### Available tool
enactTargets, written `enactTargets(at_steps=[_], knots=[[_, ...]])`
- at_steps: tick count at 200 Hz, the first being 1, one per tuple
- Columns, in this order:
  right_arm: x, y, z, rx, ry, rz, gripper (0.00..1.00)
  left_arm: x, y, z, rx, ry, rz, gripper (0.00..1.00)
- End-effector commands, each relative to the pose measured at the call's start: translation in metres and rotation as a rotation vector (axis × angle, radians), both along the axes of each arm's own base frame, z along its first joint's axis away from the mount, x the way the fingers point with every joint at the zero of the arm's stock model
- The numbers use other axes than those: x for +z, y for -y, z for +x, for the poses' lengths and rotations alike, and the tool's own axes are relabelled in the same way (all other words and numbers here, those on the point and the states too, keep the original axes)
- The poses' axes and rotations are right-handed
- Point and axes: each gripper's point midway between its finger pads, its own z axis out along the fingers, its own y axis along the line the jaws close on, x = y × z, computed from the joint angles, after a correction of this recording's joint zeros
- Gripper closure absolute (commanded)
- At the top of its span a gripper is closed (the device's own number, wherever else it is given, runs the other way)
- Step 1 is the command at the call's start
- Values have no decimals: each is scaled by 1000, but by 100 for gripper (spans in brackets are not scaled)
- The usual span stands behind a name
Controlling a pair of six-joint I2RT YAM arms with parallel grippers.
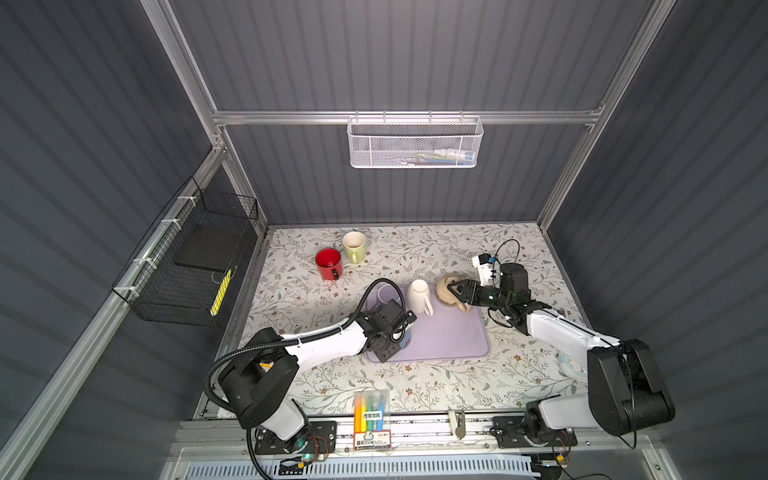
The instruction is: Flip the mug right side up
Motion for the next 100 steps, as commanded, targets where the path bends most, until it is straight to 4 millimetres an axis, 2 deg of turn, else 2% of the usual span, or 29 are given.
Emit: enactTargets(at_steps=[1,54,100], knots=[[5,0,0,4,18,16,44,1,-8,-8,18,-17,5,71],[6,0,-1,3,20,26,44,15,-6,-7,49,18,-70,65],[8,-1,-1,5,26,30,44,8,-9,-5,94,9,-49,65]])
